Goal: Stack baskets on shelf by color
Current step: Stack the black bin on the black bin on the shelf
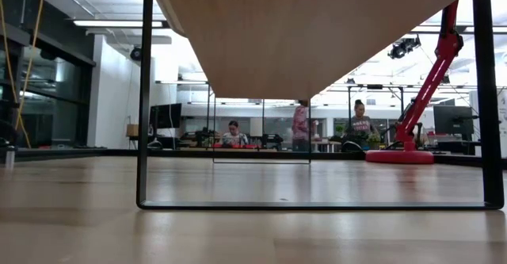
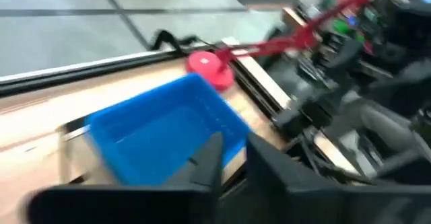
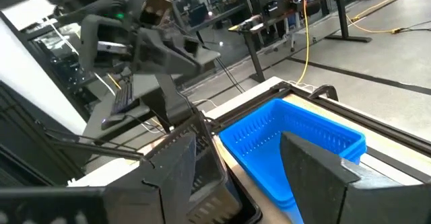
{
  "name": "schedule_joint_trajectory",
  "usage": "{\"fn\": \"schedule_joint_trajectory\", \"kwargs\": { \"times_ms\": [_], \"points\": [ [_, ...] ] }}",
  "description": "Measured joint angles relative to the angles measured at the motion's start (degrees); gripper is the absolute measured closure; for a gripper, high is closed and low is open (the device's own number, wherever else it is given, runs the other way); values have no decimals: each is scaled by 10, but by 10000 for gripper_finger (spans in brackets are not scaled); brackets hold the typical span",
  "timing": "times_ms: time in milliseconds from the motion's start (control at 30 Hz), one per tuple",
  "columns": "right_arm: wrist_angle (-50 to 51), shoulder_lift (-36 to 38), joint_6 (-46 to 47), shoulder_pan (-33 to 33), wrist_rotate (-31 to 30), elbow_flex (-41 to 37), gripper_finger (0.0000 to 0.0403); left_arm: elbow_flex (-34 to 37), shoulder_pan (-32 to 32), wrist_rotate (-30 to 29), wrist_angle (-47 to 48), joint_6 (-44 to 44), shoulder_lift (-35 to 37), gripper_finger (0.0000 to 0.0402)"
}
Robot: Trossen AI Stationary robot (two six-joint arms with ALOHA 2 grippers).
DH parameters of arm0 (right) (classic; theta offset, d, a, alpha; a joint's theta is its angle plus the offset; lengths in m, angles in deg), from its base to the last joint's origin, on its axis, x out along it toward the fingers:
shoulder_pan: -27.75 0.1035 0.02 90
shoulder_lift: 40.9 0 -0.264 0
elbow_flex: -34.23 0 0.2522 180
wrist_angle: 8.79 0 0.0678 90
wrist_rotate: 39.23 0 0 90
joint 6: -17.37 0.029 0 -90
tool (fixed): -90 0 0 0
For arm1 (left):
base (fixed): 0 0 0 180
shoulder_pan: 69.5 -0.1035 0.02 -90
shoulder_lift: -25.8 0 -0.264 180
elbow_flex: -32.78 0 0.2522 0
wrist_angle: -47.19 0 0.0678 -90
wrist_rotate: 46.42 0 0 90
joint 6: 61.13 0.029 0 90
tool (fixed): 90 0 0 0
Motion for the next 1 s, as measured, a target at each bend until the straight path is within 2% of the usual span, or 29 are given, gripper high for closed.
{"fn": "schedule_joint_trajectory", "kwargs": {
  "times_ms": [67, 233, 467, 833, 1000],
  "points": [
    [-3, 0, 0, 0, -1, 0, 199, 1, -26, 49, -22, 40, -13, 385],
    [-10, 0, 17, 0, -6, 0, 199, 1, -68, 126, -8, 53, -48, 398],
    [-11, 0, 27, 0, -6, 0, 199, 1, -66, 137, -12, 62, -57, 401],
    [-11, 0, 30, 0, -6, 0, 199, 1, -46, 169, 53, 66, -50, 401],
    [-11, 0, 30, 0, -6, 0, 199, 1, -32, 165, 77, 59, -44, 401]
  ]
}}
